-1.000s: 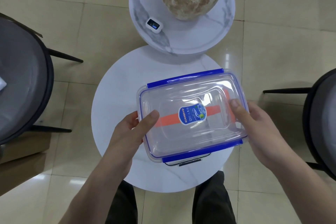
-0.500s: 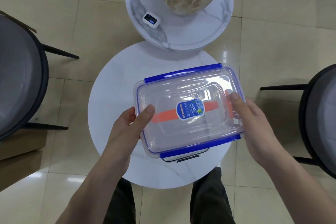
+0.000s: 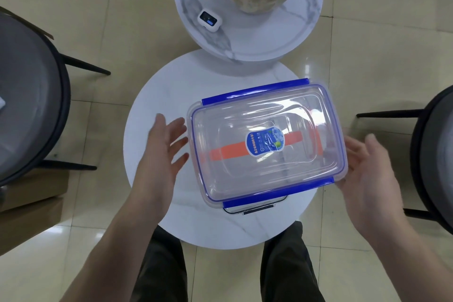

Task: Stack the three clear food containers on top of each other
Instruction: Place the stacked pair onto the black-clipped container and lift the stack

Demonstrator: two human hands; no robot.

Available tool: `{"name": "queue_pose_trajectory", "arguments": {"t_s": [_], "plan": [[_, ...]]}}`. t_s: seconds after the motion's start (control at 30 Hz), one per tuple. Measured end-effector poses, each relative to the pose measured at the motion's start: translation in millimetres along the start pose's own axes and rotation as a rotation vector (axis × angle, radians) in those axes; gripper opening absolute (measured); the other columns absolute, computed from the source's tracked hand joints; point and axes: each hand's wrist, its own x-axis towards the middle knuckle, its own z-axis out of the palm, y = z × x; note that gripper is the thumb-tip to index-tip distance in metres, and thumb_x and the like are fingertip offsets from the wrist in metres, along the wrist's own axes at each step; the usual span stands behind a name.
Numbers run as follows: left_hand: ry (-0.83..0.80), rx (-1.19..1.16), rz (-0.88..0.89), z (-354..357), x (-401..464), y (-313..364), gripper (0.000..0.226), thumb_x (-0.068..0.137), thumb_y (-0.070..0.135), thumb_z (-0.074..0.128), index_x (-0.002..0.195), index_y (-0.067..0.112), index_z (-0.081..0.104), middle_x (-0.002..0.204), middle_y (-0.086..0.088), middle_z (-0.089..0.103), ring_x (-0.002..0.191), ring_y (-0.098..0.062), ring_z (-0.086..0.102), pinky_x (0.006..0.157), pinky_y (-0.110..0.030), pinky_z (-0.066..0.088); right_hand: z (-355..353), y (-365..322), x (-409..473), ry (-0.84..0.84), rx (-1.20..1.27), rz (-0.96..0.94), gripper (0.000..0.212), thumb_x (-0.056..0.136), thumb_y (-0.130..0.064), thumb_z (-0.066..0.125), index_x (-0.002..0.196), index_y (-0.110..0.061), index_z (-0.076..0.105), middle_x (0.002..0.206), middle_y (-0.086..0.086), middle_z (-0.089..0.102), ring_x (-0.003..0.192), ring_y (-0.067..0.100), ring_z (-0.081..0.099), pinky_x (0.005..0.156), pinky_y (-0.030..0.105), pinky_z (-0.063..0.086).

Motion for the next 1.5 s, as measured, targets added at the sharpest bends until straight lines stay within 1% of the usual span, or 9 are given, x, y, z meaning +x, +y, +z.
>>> {"name": "queue_pose_trajectory", "arguments": {"t_s": [0.13,0.5,0.77,1.0,1.1,1.17,1.23,1.33,1.5], "plan": [[-0.058,-0.029,0.029,-1,10,10,0.072,0.104,0.063,0.015,0.137,0.023,0.065,0.139,0.009,0.069,0.137,-0.011,0.056,0.124,-0.047,0.031,-8,15,-13,-0.031,0.086,0.087,0.047,0.104,-0.047,0.028,0.115,-0.023,0.067,0.114,0.000,0.075,0.109,0.017,0.069,0.088,0.036,0.051],[-0.060,-0.026,-0.021,-3,7,10,0.074,0.103,0.064,0.015,0.129,0.023,0.071,0.130,0.005,0.075,0.126,-0.018,0.066,0.118,-0.048,0.041,-10,19,-14,-0.076,0.196,0.099,0.054,0.104,-0.049,0.025,0.122,-0.017,0.065,0.117,0.003,0.075,0.109,0.018,0.071,0.089,0.036,0.060],[-0.063,-0.067,-0.115,-16,-14,-7,0.070,0.102,0.063,0.021,0.132,0.021,0.068,0.128,-0.001,0.075,0.121,-0.022,0.069,0.111,-0.053,0.048,1,-6,12,-0.103,0.187,0.057,0.061,0.103,-0.052,0.025,0.129,-0.012,0.063,0.120,0.006,0.074,0.113,0.019,0.069,0.103,0.039,0.046],[-0.054,-0.100,-0.202,-21,-34,-33,0.063,0.096,0.064,0.032,0.118,0.023,0.074,0.120,-0.006,0.077,0.113,-0.026,0.073,0.093,-0.046,0.057,12,-22,34,-0.175,0.226,0.031,0.069,0.102,-0.055,0.023,0.129,-0.005,0.062,0.099,0.004,0.074,0.087,0.015,0.072,0.086,0.030,0.049],[-0.065,-0.131,-0.232,-20,-44,-45,0.067,0.085,0.067,0.040,0.117,0.019,0.076,0.119,-0.013,0.075,0.112,-0.028,0.074,0.097,-0.048,0.056,16,-25,40,-0.206,0.266,0.018,0.069,0.101,-0.055,0.024,0.129,-0.004,0.062,0.100,0.005,0.075,0.094,0.017,0.071,0.091,0.032,0.049],[-0.059,-0.162,-0.250,-17,-50,-51,0.062,0.092,0.063,0.039,0.109,0.021,0.081,0.120,-0.018,0.072,0.113,-0.031,0.072,0.099,-0.050,0.055,19,-27,43,-0.221,0.293,0.015,0.068,0.101,-0.055,0.025,0.122,-0.005,0.065,0.102,0.007,0.075,0.101,0.021,0.070,0.099,0.036,0.048],[-0.037,-0.187,-0.273,-14,-53,-56,0.053,0.092,0.060,0.042,0.098,0.028,0.083,0.117,-0.016,0.073,0.112,-0.032,0.072,0.099,-0.052,0.054,24,-29,46,-0.235,0.309,0.006,0.067,0.100,-0.056,0.025,0.117,-0.006,0.067,0.101,0.009,0.076,0.103,0.024,0.069,0.105,0.040,0.046],[0.005,-0.222,-0.298,-10,-56,-60,0.051,0.080,0.058,0.049,0.106,0.025,0.077,0.109,-0.009,0.078,0.111,-0.033,0.073,0.099,-0.053,0.054,33,-31,51,-0.253,0.310,-0.019,0.069,0.100,-0.056,0.025,0.118,-0.003,0.066,0.097,0.009,0.076,0.102,0.025,0.068,0.109,0.043,0.043],[0.004,-0.296,-0.338,-7,-60,-63,0.050,0.101,0.051,0.039,0.114,0.015,0.072,0.092,-0.005,0.080,0.104,-0.032,0.073,0.089,-0.049,0.056,52,-36,60,-0.293,0.250,-0.006,0.071,0.101,-0.056,0.023,0.119,-0.003,0.066,0.104,0.012,0.075,0.120,0.034,0.063,0.112,0.048,0.040]]}}
